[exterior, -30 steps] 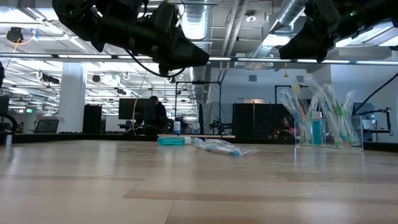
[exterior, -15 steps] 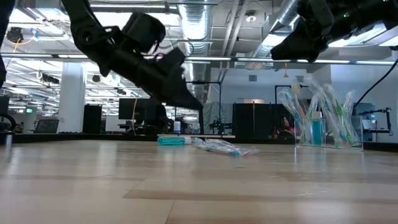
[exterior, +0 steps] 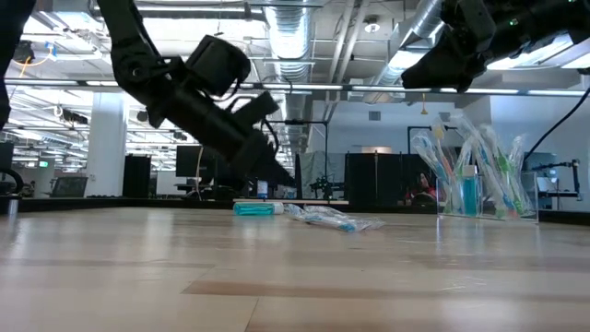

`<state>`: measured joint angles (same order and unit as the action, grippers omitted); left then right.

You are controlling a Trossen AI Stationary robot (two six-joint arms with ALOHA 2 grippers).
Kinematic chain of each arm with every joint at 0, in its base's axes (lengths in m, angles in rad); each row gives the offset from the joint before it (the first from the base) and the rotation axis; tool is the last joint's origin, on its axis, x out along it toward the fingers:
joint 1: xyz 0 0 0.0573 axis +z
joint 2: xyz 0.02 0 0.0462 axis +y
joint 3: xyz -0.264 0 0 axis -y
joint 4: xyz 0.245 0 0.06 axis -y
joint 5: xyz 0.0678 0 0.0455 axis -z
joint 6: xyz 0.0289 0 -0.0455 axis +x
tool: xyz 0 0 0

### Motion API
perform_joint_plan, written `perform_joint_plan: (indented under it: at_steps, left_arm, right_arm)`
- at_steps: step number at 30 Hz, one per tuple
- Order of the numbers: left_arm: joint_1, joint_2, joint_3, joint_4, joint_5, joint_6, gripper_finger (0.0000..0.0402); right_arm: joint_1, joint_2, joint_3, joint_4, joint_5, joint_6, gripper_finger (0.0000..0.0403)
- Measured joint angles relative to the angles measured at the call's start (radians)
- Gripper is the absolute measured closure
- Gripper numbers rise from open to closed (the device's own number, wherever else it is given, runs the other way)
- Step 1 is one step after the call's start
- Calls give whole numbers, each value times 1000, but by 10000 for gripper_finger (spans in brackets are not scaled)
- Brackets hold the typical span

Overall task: Pick & Place toothbrushing station
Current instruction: Put the blue toothbrush into the transparent organizer

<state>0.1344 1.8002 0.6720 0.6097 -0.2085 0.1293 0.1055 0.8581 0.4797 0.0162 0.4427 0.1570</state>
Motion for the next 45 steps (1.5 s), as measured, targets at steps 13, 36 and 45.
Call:
perform_joint_plan:
  at_steps: [13,36,45]
  left_arm:
    - [41,43,0,16,93,77,202]
    - [76,43,0,16,197,29,232]
    - [76,49,0,10,216,-8,240]
  right_arm:
    - [0,0,0,0,0,-8,275]
    - [0,0,0,-1,0,-8,275]
    - [0,0,0,-2,0,-8,275]
